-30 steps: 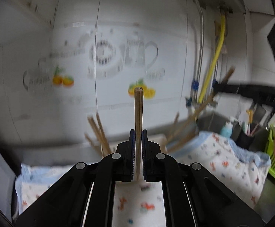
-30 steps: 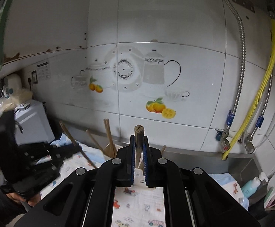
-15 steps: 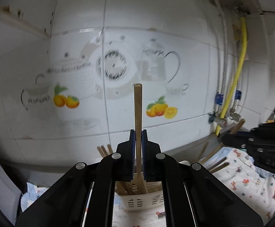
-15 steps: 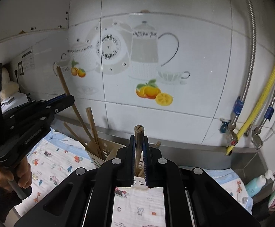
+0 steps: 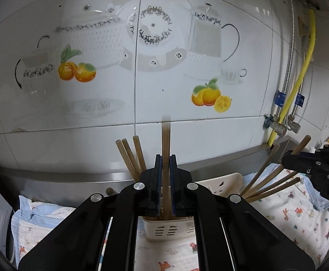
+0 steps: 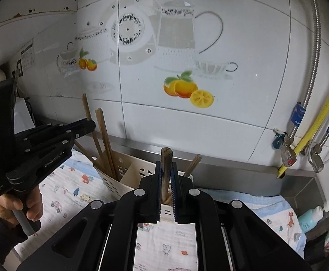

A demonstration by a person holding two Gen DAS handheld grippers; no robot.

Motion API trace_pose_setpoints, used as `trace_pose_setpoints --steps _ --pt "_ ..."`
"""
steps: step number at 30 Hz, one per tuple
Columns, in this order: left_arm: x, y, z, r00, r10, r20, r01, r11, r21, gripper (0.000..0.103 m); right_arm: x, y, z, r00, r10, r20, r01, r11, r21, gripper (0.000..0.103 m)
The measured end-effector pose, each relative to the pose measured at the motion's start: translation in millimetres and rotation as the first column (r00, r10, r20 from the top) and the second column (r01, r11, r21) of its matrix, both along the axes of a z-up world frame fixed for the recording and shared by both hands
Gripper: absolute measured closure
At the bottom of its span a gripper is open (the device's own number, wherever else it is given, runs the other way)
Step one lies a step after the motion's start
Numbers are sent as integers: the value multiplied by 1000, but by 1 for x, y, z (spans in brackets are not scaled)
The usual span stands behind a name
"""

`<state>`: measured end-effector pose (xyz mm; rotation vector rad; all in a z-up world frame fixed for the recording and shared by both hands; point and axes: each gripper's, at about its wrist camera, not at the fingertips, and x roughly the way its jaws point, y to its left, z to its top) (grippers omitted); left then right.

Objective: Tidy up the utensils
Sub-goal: 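Lower both chopsticks into the cream holder and open both tools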

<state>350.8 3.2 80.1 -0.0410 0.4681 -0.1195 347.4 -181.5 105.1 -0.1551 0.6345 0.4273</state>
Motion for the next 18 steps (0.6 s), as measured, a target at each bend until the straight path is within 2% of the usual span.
trace_pose_setpoints --steps 6,10,12,14,16,18 --pt "-3 -2 4 1000 0 10 0 1000 0 96 -1 2 -4 1000 -2 4 2 1000 -3 95" --pt "-9 -1 11 1000 -2 17 2 1000 -6 94 -6 1 3 1000 -4 22 4 1000 2 90" --pt "-15 0 14 1000 4 24 -4 1000 -8 87 -11 -2 6 999 -7 32 7 1000 5 84" --pt "-22 1 17 999 12 31 -12 1000 -6 72 -17 -5 9 999 -12 41 12 1000 15 81" --pt "-30 2 20 999 18 36 -18 1000 -8 65 -25 -8 10 999 -14 45 13 1000 23 79" --pt "-42 3 23 999 19 39 -18 1000 -19 60 -36 -13 10 998 -24 55 22 999 34 72"
